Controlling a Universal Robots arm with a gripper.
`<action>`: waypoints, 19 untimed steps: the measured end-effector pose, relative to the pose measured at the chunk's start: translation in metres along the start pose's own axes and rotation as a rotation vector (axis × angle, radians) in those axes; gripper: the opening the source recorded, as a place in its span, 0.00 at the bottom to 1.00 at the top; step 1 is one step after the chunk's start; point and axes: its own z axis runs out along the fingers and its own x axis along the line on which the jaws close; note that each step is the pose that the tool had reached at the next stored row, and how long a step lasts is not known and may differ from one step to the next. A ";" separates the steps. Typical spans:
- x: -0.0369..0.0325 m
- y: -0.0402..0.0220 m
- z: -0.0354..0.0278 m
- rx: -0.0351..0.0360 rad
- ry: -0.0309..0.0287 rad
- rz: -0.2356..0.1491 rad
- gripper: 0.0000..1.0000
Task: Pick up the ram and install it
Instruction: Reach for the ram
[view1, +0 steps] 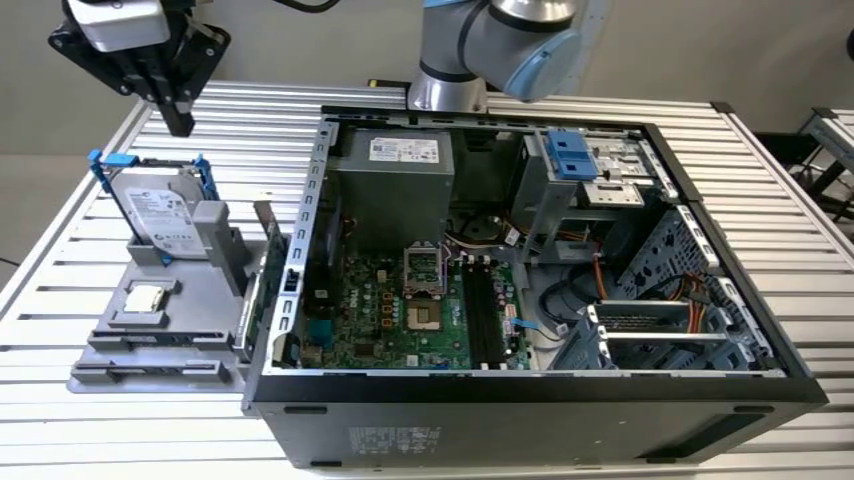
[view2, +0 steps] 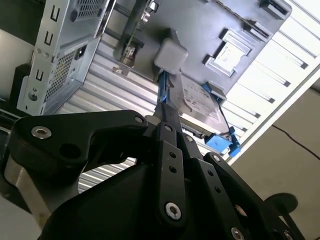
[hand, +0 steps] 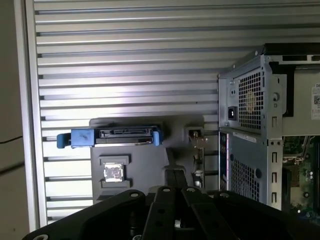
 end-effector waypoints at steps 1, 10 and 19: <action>0.0021 -0.0001 0.0000 0.0000 0.0000 0.000 0.00; 0.0233 -0.0012 -0.0005 0.0000 0.0000 0.000 0.00; 0.0441 -0.0022 -0.0010 0.0000 0.0001 0.000 0.00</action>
